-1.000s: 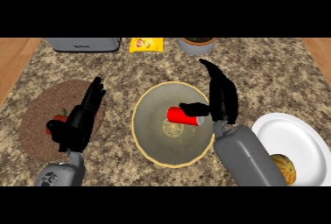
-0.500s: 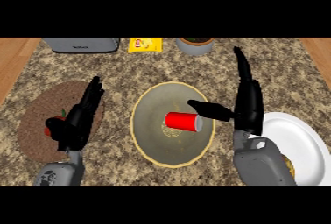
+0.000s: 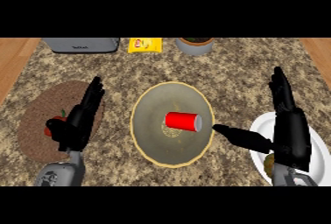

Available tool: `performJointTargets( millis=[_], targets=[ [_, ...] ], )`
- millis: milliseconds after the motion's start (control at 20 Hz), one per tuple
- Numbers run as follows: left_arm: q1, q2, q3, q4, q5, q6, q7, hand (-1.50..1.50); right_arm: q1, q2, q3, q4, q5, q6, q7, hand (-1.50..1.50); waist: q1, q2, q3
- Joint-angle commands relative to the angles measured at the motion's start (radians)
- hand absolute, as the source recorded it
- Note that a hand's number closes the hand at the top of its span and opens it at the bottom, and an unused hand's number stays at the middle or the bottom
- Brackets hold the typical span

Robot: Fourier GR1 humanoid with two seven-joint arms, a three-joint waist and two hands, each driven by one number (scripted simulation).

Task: Pick the can from the plate and place it in the bowl

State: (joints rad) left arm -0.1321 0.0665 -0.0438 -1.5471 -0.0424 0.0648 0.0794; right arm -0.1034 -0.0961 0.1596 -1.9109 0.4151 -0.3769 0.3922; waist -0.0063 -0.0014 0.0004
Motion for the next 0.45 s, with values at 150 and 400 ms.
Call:
performJointTargets(
  millis=[150, 400],
  targets=[
    [0.011, -0.011, -0.008, -0.052, -0.005, 0.001, 0.050, 0.00, 0.219, 0.002, 0.048, -0.127, -0.094, 0.067, -0.143, -1.50, 0.003, 0.000, 0.000],
    [0.033, -0.041, -0.025, 0.008, -0.047, 0.023, -0.039, 0.00, 0.253, -0.050, -0.079, -0.085, -0.213, 0.154, -0.257, -1.50, 0.003, 0.001, 0.000]
  ],
)
